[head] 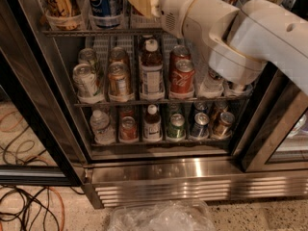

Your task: Pick coke can from top shelf of fridge

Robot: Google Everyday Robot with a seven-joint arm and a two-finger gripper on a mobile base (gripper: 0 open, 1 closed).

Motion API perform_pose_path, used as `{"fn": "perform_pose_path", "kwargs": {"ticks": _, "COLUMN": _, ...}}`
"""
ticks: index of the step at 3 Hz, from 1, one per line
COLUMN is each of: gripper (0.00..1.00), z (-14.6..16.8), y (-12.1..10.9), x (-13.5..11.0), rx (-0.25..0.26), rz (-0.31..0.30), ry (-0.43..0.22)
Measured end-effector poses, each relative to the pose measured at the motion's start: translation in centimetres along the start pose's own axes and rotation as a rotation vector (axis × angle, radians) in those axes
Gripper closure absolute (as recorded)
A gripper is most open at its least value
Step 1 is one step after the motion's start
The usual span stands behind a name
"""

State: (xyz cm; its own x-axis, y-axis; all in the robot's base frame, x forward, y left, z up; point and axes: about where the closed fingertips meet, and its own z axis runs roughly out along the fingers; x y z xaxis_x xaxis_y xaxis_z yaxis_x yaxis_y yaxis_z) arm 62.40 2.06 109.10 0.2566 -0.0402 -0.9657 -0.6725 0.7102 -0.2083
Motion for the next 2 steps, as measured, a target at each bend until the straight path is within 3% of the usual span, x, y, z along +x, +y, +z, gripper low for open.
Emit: {"fn": "perform_pose_path", "kwargs": {"ticks": 2, "gripper": 1.0, "z": -0.2, "y": 0.15, "x": 0.03, "rx": 0.007, "rz": -0.057, "ry": 0.034}}
